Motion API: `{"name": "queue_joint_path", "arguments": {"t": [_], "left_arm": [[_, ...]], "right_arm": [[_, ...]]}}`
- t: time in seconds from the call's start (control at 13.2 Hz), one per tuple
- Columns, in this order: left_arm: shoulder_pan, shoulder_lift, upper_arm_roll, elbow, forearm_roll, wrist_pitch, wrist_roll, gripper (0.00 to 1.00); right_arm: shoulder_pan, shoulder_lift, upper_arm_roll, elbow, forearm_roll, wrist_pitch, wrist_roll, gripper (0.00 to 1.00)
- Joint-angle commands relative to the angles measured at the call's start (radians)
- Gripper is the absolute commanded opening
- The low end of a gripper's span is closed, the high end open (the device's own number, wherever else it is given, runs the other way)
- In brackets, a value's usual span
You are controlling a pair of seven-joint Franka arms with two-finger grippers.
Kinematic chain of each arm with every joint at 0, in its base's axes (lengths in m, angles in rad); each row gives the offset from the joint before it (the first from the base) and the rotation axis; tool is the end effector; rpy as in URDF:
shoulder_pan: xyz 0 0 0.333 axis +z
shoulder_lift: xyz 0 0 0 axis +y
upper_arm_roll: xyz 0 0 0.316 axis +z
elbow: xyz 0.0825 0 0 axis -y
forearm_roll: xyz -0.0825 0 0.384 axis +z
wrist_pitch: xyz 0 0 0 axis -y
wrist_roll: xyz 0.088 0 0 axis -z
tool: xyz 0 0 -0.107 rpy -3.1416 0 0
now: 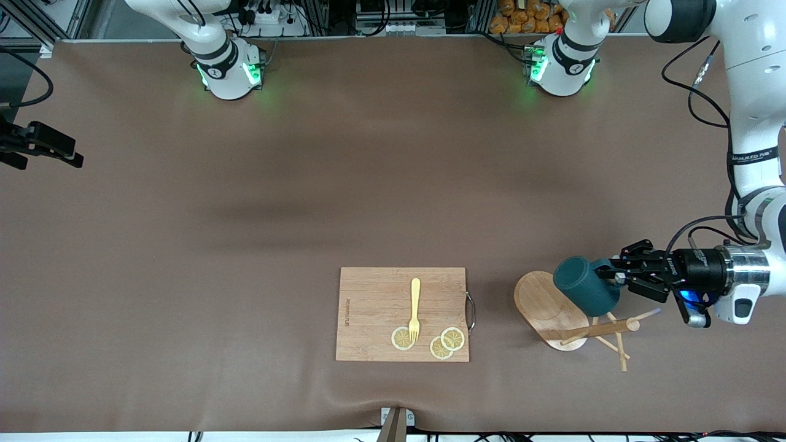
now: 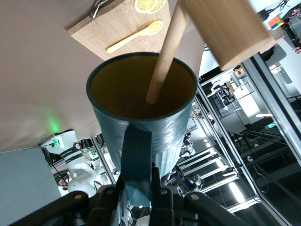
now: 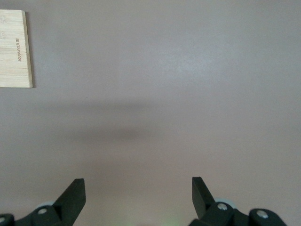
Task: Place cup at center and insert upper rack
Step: 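Push the mug onto the stand peg with the left gripper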
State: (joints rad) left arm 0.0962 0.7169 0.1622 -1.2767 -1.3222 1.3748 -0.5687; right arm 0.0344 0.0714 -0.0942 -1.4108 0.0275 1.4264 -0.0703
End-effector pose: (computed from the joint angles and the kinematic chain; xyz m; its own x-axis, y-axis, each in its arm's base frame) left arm 0.7109 0.0320 0.3722 0.5021 0.1769 -0.8465 0.8622 -0.1783 0.4741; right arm 0.5611 -0.0281 0.6469 0.9984 0.0144 -0.0538 0.0131 -0.9996 -0.0245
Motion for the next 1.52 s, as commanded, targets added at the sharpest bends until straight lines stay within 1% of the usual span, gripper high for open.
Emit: {"name": "queue_joint_path", "arguments": {"t": [0.0, 0.38, 0.68, 1.22, 1.44], "left_arm": [[0.011, 0.021, -0.004, 0.020, -0.031, -0.010, 0.013, 0.00], [0.017, 0.029, -0.007, 0.020, -0.032, 0.020, 0.023, 0.00], [0.017, 0.041, -0.006, 0.030, -0.068, 0.049, 0.027, 0.00], [0.017, 0.061, -0.006, 0.027, -0.077, 0.064, 0.121, 0.00], [0.014, 0.065, -0.006, 0.028, -0.077, 0.067, 0.124, 0.00]], "right_arm": [[-0.002, -0.009, 0.005, -0.005, 0.005, 0.000, 0.017, 1.00], [-0.002, -0.009, 0.005, -0.004, 0.005, 0.000, 0.017, 1.00], [-0.001, -0.009, 0.005, -0.004, 0.005, 0.000, 0.017, 1.00], [0.005, -0.007, 0.005, -0.004, 0.003, 0.000, 0.017, 1.00], [0.004, -0.008, 0.005, -0.004, 0.005, 0.000, 0.017, 1.00]]}}
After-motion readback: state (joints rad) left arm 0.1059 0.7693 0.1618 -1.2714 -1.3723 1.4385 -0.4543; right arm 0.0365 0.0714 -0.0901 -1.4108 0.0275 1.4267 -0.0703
